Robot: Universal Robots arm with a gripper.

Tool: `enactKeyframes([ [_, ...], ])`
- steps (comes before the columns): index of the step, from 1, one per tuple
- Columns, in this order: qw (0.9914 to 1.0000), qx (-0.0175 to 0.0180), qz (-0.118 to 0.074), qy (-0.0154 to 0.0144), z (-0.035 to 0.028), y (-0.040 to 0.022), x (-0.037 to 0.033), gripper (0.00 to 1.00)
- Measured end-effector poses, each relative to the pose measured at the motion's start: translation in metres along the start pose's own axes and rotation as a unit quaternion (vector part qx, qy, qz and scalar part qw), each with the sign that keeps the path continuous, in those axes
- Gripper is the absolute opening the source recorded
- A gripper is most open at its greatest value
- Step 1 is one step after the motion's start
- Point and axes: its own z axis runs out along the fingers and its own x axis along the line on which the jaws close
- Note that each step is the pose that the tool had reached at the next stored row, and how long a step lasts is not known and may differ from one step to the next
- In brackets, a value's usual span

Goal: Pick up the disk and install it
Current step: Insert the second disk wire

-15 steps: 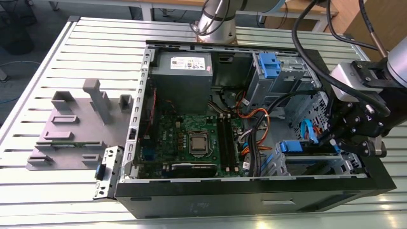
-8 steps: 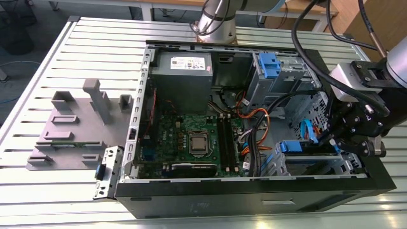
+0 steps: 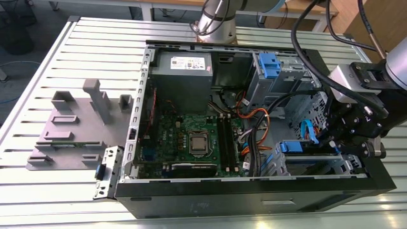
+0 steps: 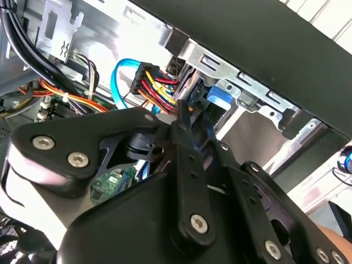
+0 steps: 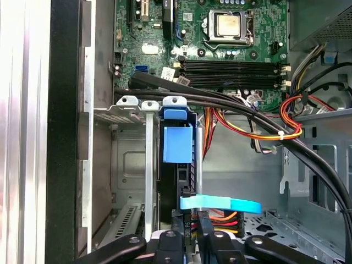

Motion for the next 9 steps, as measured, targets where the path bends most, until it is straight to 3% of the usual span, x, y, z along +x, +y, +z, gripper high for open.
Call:
enactKeyframes([
  [4, 1.0, 0.0, 0.0, -0.0002, -0.0064, 0.0002, -0.0004, 0.24],
  [9, 1.0, 0.0, 0.0, -0.0001, -0.0189, 0.0007, -0.0011, 0.24],
])
